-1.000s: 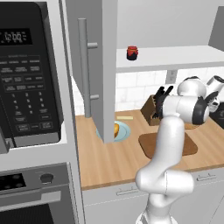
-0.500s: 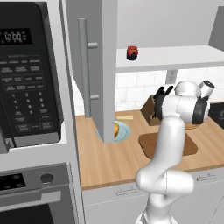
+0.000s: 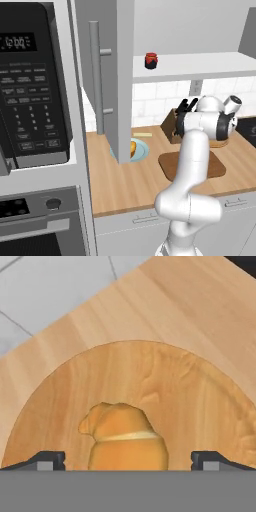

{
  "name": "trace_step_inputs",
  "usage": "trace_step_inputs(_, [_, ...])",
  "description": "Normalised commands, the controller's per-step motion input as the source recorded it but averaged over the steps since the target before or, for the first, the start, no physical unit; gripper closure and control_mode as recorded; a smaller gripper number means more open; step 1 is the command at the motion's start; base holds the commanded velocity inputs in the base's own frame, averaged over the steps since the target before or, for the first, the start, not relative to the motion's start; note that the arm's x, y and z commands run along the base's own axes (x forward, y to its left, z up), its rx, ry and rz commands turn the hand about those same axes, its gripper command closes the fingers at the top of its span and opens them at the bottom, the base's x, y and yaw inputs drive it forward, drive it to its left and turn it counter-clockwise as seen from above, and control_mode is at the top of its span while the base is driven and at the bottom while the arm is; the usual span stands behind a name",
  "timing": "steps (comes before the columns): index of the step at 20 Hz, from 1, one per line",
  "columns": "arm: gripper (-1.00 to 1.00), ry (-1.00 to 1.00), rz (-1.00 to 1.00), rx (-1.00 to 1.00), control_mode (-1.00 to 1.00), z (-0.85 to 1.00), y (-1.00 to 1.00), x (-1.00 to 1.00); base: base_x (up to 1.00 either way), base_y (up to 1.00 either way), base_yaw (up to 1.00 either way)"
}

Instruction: From the different types of pastries on the counter, select a croissant and place it on the cutting board. Then retrieve a jar of jam from the cabinet and place it alongside the croissant on the cutting board.

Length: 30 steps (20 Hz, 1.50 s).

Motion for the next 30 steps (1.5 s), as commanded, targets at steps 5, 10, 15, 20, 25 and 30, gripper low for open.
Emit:
trace_step_inputs(5, [-1.0, 0.0, 0.0, 0.0, -1.0, -0.54, -0.09, 0.28, 0.0, 0.0, 0.0])
trace_step_inputs(10, [-1.0, 0.0, 0.0, 0.0, -1.0, -0.2, 0.01, 0.16, 0.0, 0.0, 0.0])
trace_step_inputs(15, [-1.0, 0.0, 0.01, 0.02, -1.0, -0.03, 0.36, 0.04, 0.0, 0.0, 0.0])
trace_step_inputs(20, [-1.0, 0.0, 0.0, 0.03, -1.0, -0.09, 0.71, -0.14, 0.0, 0.0, 0.0])
trace_step_inputs(25, [1.0, 0.04, 0.0, -0.05, -1.0, -0.46, 0.3, -0.31, 0.0, 0.0, 0.0])
trace_step_inputs(30, [1.0, 0.07, 0.0, -0.1, -1.0, -0.25, 0.34, -0.12, 0.0, 0.0, 0.0])
